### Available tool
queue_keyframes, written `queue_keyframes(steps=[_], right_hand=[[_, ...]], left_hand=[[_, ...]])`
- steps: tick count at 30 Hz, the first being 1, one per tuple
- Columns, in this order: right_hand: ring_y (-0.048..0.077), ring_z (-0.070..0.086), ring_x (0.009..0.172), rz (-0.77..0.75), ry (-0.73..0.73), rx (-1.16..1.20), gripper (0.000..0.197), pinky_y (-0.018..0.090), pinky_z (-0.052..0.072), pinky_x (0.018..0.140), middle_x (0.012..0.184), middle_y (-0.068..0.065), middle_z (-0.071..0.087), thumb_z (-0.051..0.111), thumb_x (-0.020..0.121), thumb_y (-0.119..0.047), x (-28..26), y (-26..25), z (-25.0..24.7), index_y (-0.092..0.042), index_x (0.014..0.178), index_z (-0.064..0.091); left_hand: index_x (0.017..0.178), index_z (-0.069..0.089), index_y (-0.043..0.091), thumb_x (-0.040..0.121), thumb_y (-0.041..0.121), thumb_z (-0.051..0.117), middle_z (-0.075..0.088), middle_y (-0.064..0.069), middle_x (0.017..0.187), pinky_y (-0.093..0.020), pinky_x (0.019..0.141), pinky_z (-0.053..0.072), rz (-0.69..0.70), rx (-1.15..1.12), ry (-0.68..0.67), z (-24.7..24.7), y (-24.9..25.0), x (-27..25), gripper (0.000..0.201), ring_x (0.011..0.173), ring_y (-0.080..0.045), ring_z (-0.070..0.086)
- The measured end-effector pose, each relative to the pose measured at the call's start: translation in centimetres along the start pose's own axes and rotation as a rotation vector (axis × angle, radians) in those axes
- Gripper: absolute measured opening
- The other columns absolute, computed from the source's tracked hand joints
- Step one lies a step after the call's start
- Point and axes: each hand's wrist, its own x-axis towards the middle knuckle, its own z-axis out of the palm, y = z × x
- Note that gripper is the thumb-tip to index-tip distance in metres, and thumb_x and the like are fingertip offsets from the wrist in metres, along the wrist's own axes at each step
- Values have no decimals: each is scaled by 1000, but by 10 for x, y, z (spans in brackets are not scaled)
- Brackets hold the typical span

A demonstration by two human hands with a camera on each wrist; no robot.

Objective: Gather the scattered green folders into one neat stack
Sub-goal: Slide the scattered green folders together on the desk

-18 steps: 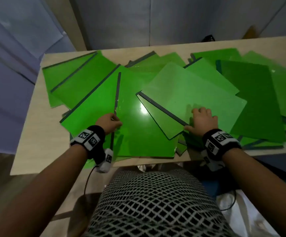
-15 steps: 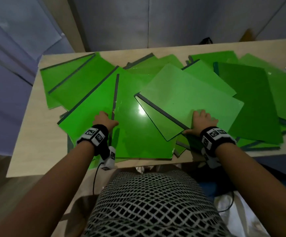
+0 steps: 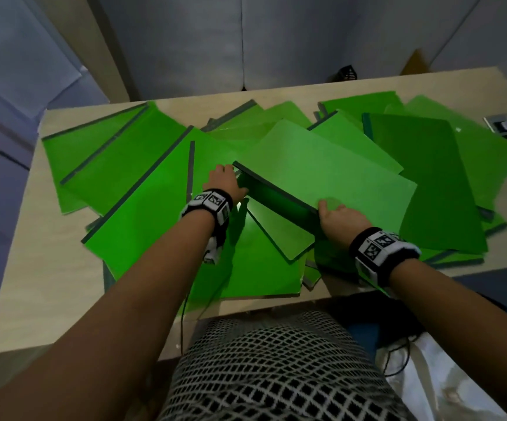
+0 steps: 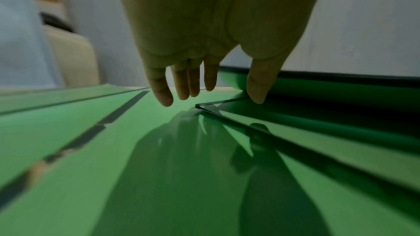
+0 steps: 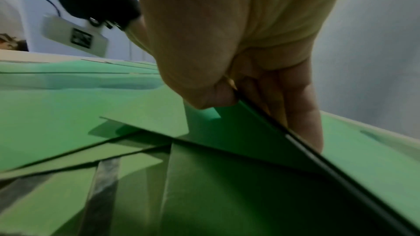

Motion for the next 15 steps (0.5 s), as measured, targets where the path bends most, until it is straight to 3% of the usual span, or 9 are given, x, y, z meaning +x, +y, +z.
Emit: queue_keyframes(steps=[2,3,5,9,12,15], right_hand=[[26,56,71,4,25,-9,57,34,52,68,68,6,48,39,100,-6,-7,5,-14,1,149,10],[25,54,69,18,53,0,56,34,51,66,63,3,40,39,99,-6,-10,6,-22,1,148,12],[26,52,66,55,114,-8,53,34,46,60,63,2,40,35,99,-4,-12,10,-39,1,147,15],[31,67,78,113,274,-27,51,35,38,58,89,14,67,32,96,1,-5,13,-68,6,145,19],[32,69,86,140,289,16,52,37,45,63,99,18,70,31,95,4,7,2,-83,10,146,19],[36,65,103,169,187,49,50,40,52,80,117,23,64,32,96,3,23,-26,-80,13,144,20]], left_hand=[[142,32,6,79,51,67,35,-16,145,-48,108,37,-50,27,-63,-4,6,15,85,135,-34,35],[142,32,7,75,55,69,33,-16,146,-50,107,36,-54,65,-86,-3,8,18,91,135,-34,33],[140,34,10,67,60,73,34,-14,143,-52,103,38,-33,149,-80,2,11,20,97,134,-34,33],[135,35,12,57,58,81,50,-13,130,-46,95,47,-23,159,-89,8,10,9,101,121,-34,49],[121,49,7,63,55,79,61,-11,115,-36,80,50,-32,168,-213,0,3,-9,81,105,-31,61],[113,59,4,71,54,74,65,-10,106,-34,80,51,-75,217,-335,2,-19,-37,67,100,-28,64]])
